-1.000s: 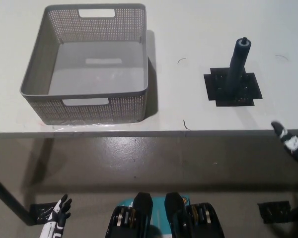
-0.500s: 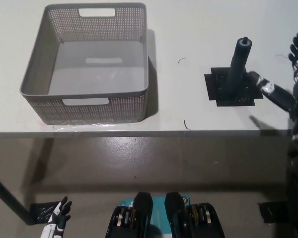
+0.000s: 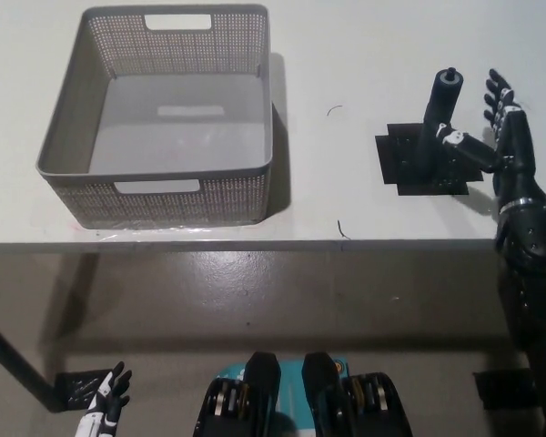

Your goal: Use the right hand to pick up a electric screw driver and put it into a container on the left side

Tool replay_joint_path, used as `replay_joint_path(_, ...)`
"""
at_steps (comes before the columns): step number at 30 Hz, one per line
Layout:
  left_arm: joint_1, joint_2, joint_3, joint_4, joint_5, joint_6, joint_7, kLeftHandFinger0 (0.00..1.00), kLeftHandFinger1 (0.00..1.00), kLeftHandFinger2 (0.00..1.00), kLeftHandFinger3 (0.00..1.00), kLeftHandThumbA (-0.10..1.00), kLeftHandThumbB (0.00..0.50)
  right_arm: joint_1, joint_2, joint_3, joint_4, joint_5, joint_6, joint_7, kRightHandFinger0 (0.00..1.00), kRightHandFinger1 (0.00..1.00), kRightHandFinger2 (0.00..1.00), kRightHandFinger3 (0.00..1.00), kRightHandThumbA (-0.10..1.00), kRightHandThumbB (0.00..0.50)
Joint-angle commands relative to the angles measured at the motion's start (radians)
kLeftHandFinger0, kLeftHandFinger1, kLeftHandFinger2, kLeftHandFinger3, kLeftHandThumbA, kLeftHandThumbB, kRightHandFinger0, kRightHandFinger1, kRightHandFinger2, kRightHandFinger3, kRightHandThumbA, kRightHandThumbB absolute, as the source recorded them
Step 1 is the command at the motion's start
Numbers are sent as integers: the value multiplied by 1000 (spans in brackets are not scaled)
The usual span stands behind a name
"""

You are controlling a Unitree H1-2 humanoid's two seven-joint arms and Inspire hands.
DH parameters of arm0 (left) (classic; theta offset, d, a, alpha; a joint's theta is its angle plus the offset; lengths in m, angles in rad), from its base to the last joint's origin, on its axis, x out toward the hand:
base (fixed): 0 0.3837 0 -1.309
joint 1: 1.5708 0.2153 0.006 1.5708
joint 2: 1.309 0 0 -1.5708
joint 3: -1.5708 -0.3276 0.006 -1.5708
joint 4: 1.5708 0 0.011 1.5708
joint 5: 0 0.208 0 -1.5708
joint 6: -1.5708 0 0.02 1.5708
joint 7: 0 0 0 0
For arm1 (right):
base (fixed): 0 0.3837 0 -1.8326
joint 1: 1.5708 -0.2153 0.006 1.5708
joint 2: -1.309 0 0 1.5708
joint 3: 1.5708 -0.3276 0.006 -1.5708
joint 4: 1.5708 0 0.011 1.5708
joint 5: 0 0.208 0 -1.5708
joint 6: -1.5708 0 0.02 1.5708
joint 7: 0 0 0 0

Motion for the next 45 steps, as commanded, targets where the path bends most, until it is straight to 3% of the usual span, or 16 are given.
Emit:
replay_joint_path(1, -2, 12, -3, -11, 7, -48, 10, 1000, 1000, 1000, 1000, 1000, 129, -92, -28, 5, 69, 7, -76, 17, 1000, 1000, 1000, 1000, 1000, 365)
replay_joint_path(14, -1, 23, -10, -10, 12, -42, 1, 1000, 1000, 1000, 1000, 1000, 128, -206, -4, 44, 250, -27, -69, -10, 1000, 1000, 1000, 1000, 1000, 480)
replay_joint_path(18, -11, 25, -15, -3, 17, -46, 1, 1000, 1000, 1000, 1000, 1000, 136, -283, -1, 76, 330, -46, -46, -27, 1000, 1000, 1000, 1000, 994, 480)
replay_joint_path(19, -12, 25, -16, 0, 12, -46, -2, 1000, 1000, 1000, 1000, 1000, 143, -300, 4, 76, 350, -42, -48, -28, 1000, 1000, 1000, 1000, 920, 462)
replay_joint_path(20, -12, 25, -18, 1, 17, -44, -1, 1000, 1000, 1000, 1000, 1000, 138, -326, 14, 78, 376, -49, -49, -83, 1000, 1000, 1000, 1000, 679, 476)
replay_joint_path(21, -11, 25, -19, 0, 20, -44, 0, 1000, 1000, 1000, 1000, 1000, 139, -344, 22, 85, 395, -65, -34, -143, 708, 752, 848, 950, 542, 495)
replay_joint_path(22, -11, 24, -22, -2, 19, -43, -1, 1000, 1000, 1000, 1000, 1000, 138, -373, 32, 102, 424, -92, -4, -232, 179, 222, 301, 362, 132, 358)
replay_joint_path(23, -12, 24, -23, -4, 16, -41, -2, 1000, 1000, 1000, 1000, 1000, 137, -390, 40, 112, 444, -105, 6, -286, 36, 126, 232, 261, 140, 404)
replay_joint_path(24, -14, 23, -24, -3, 18, -43, -1, 1000, 1000, 1000, 1000, 1000, 131, -403, 45, 122, 458, -115, 18, -313, 1, 5, 107, 69, -45, 348)
replay_joint_path(25, -18, 21, -24, -6, 17, -40, 1, 1000, 1000, 1000, 1000, 1000, 132, -419, 57, 116, 474, -103, 22, -320, 0, 0, 187, 125, -98, 224)
replay_joint_path(27, -16, 22, -24, -10, 16, -36, 0, 1000, 1000, 1000, 1000, 1000, 135, -423, 66, 120, 485, -101, 24, -333, 0, 22, 419, 336, -100, 152)
replay_joint_path(30, -19, 23, -24, -13, 1, -28, -6, 1000, 1000, 1000, 1000, 1000, 155, -416, 82, 119, 494, -92, 1, -340, 0, 57, 551, 492, -100, 153)
replay_joint_path(33, -15, 30, -24, -13, 5, -36, -5, 1000, 1000, 1000, 1000, 1000, 144, -399, 90, 119, 498, -88, -17, -342, 0, 103, 546, 575, -100, 151)
replay_joint_path(35, -12, 34, -26, -26, 1, -25, -12, 1000, 1000, 1000, 1000, 1000, 122, -386, 85, 121, 497, -87, -24, -338, 0, 202, 607, 699, -100, 122)
replay_joint_path(38, -24, 39, -28, -12, 4, -29, -10, 1000, 1000, 1000, 1000, 1000, 133, -384, 80, 113, 496, -80, -22, -351, 0, 226, 640, 761, -100, 125)
replay_joint_path(45, -15, 38, -33, -8, 12, -30, 0, 1000, 1000, 1000, 1000, 1000, 117, -373, 77, 98, 475, -72, -19, -369, 0, 231, 651, 774, -100, 121)
